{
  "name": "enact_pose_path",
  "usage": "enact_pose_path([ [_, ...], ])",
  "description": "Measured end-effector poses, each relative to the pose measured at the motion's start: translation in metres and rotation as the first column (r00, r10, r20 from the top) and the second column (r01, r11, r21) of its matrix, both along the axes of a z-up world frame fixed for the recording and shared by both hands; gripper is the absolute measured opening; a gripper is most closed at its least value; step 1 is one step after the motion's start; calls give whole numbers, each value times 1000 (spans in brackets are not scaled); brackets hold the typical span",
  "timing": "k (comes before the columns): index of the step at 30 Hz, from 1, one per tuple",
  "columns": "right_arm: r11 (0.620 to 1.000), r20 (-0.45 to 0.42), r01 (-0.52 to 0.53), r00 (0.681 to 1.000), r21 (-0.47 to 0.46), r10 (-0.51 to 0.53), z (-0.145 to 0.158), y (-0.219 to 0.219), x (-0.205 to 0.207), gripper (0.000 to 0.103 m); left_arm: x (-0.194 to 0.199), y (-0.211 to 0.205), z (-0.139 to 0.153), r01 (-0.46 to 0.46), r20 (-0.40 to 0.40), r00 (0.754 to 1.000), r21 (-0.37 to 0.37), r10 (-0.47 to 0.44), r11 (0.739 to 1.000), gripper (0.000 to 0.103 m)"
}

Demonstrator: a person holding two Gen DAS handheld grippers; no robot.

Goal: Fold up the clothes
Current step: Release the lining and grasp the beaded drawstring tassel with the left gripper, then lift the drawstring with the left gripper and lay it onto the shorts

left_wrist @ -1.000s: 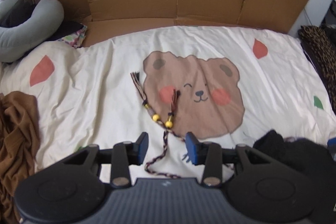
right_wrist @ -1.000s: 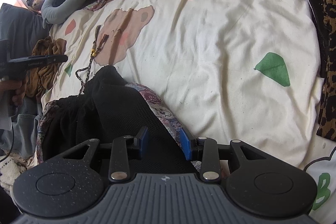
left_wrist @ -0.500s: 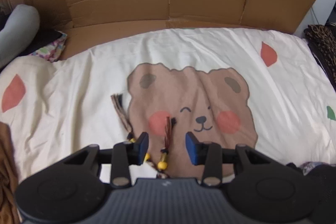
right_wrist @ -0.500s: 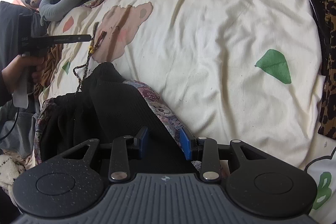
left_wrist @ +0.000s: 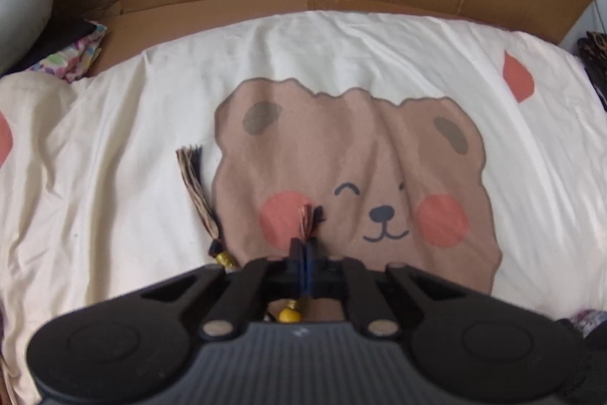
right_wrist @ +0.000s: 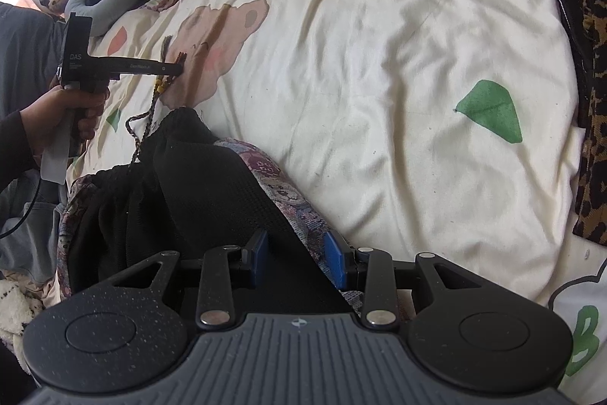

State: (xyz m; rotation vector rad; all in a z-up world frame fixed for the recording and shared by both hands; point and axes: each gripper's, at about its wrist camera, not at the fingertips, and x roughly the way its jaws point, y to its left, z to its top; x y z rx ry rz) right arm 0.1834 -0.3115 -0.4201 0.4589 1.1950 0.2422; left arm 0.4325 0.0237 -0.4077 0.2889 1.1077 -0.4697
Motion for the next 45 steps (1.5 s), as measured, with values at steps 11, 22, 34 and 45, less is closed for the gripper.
enact_pose_path([
  [11, 1000, -3, 0, 1000, -2, 0, -2, 1, 0, 38, 35, 10, 16, -109, 56, 992, -11, 110, 994, 1],
  [22, 1000, -9, 0, 1000, -3, 0, -4, 0, 0, 38, 47, 22, 18, -207, 97, 974, 27, 203, 978, 52],
  [34, 1000, -15, -4, 1000, -7, 4, -6, 1, -1, 38, 59, 44, -1, -379, -41, 926, -71, 376, 923, 32],
  [45, 1000, -16, -3, 1000, -4, 3, -6, 0, -3, 39, 58, 50, 28, -358, -47, 934, -134, 355, 924, 2],
])
